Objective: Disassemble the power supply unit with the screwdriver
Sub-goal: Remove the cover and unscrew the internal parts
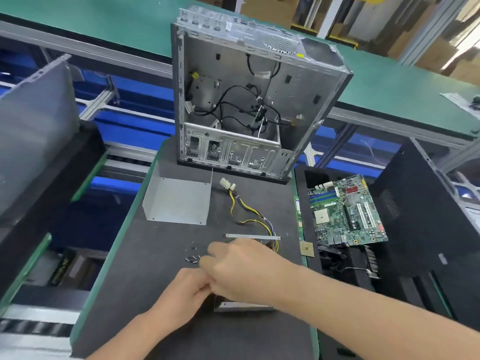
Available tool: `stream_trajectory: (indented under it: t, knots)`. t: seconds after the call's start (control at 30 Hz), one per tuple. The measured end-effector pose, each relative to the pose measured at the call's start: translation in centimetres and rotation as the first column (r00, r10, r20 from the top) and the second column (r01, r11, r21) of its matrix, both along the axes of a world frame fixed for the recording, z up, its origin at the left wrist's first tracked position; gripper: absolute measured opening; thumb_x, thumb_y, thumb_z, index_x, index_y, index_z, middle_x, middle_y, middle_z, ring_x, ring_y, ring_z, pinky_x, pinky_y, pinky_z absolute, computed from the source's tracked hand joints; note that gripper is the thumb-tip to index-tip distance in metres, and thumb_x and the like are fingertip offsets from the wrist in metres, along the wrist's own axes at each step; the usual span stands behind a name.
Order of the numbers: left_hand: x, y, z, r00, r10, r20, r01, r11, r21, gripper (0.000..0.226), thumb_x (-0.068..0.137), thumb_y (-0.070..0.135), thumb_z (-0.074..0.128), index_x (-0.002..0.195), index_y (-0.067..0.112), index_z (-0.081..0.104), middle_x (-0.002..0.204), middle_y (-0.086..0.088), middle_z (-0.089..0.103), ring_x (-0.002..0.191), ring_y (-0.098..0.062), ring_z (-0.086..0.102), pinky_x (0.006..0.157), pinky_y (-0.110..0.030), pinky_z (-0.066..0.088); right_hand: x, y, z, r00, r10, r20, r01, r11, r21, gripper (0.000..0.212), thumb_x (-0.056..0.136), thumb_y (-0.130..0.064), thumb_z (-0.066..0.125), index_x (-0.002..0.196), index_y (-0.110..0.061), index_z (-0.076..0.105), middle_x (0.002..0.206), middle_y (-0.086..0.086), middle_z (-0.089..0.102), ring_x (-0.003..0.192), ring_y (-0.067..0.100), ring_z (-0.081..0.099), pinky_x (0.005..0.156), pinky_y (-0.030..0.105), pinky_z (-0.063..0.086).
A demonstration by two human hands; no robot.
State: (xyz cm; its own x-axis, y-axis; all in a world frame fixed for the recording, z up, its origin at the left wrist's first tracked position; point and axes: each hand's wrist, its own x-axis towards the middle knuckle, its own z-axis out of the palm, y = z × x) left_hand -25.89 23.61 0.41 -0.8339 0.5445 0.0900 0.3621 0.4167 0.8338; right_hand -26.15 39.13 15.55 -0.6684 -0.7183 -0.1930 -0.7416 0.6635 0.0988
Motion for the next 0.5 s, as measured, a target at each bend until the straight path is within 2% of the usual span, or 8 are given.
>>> stream_trajectory:
  t: [0.03, 0.1, 0.2, 0.27, 0.33, 0.4, 0.43, 0.5]
  knots:
    - [0.2, 0.0, 0.2, 1.000, -0.017, 0.006, 0.017, 1.000, -0.006, 0.035, 0.084, 0.006, 0.050, 0.081, 0.041, 0.046, 0.072, 0.050, 0.052, 0.065, 0.031, 0.045, 0.056, 0.004, 0.030, -0.5, 0.4, -0.1, 0.990, 0.133, 0.053, -0.134, 0.991, 0.013, 0.007, 0.078, -0.017, 0.072, 0.083, -0.015, 0.068, 0.070, -0.002, 0.050, 0.046, 0.023, 0.049, 0.041, 0.028, 0.035]
    - [0.4, 0.1, 0.2, 1.000, -0.029, -0.004, 0.029, 1.000, 0.005, 0.034, 0.086, 0.006, 0.046, 0.085, 0.039, 0.054, 0.081, 0.058, 0.051, 0.078, 0.040, 0.043, 0.063, 0.008, 0.032, -1.9, 0.9, 0.3, 0.941, 0.321, 0.105, -0.327, 0.944, 0.041, 0.017, 0.091, -0.013, 0.057, 0.104, -0.011, 0.068, 0.081, 0.002, 0.051, 0.054, 0.027, 0.049, 0.049, 0.036, 0.044]
    - [0.2, 0.2, 0.3, 0.998, -0.039, -0.056, 0.039, 0.999, -0.005, 0.052, 0.077, -0.013, 0.049, 0.089, 0.037, 0.056, 0.083, 0.057, 0.051, 0.083, 0.042, 0.040, 0.065, 0.009, 0.031, -2.6, 0.7, 0.9, 0.922, 0.370, 0.114, -0.379, 0.922, 0.076, 0.026, 0.098, -0.017, 0.048, 0.119, -0.012, 0.061, 0.095, 0.004, 0.058, 0.063, 0.029, 0.052, 0.059, 0.040, 0.049]
    - [0.2, 0.0, -0.3, 0.996, -0.021, -0.088, 0.020, 1.000, -0.011, 0.056, 0.074, -0.013, 0.050, 0.087, 0.041, 0.054, 0.075, 0.045, 0.055, 0.082, 0.038, 0.047, 0.063, 0.007, 0.033, -2.0, 0.6, 1.0, 0.922, 0.369, 0.116, -0.380, 0.921, 0.091, 0.028, 0.100, -0.023, 0.045, 0.123, -0.015, 0.058, 0.099, 0.001, 0.057, 0.066, 0.027, 0.054, 0.061, 0.039, 0.049]
    - [0.3, -0.1, -0.7, 0.994, 0.031, -0.106, -0.034, 0.999, -0.024, 0.046, 0.081, -0.011, 0.057, 0.087, 0.033, 0.067, 0.078, 0.027, 0.069, 0.085, 0.010, 0.067, 0.069, 0.001, 0.042, -1.0, 0.5, 1.3, 0.960, 0.250, 0.126, -0.254, 0.967, 0.012, 0.026, 0.098, -0.033, 0.050, 0.116, -0.015, 0.058, 0.096, 0.001, 0.055, 0.063, 0.027, 0.050, 0.056, 0.034, 0.039]
    - [0.3, 0.1, -0.6, 0.990, 0.070, -0.119, -0.075, 0.997, -0.036, 0.027, 0.084, -0.012, 0.064, 0.077, 0.013, 0.069, 0.078, 0.000, 0.068, 0.069, -0.016, 0.063, 0.066, 0.000, 0.040, 0.1, -0.1, 1.6, 0.996, -0.035, 0.086, 0.046, 0.990, -0.130, 0.026, 0.095, -0.037, 0.055, 0.105, -0.014, 0.055, 0.086, 0.002, 0.048, 0.064, 0.034, 0.053, 0.056, 0.034, 0.033]
    - [0.2, 0.3, 0.1, 0.984, 0.063, -0.166, -0.069, 0.997, -0.028, 0.031, 0.082, -0.014, 0.062, 0.071, 0.016, 0.062, 0.080, 0.001, 0.066, 0.064, -0.015, 0.056, 0.061, 0.004, 0.034, 0.6, -0.6, 1.6, 0.976, -0.212, 0.050, 0.218, 0.961, -0.172, 0.024, 0.095, -0.037, 0.054, 0.100, -0.014, 0.052, 0.080, 0.002, 0.042, 0.068, 0.036, 0.058, 0.057, 0.035, 0.033]
    - [0.5, 0.6, 1.5, 0.974, 0.016, -0.227, -0.014, 1.000, 0.010, 0.043, 0.076, -0.015, 0.056, 0.072, 0.027, 0.049, 0.083, 0.029, 0.064, 0.066, 0.003, 0.056, 0.057, 0.009, 0.027, 1.4, -1.7, 1.1, 0.873, -0.488, -0.012, 0.478, 0.860, -0.180, 0.018, 0.095, -0.033, 0.055, 0.089, -0.016, 0.050, 0.070, 0.006, 0.041, 0.078, 0.038, 0.065, 0.057, 0.034, 0.031]
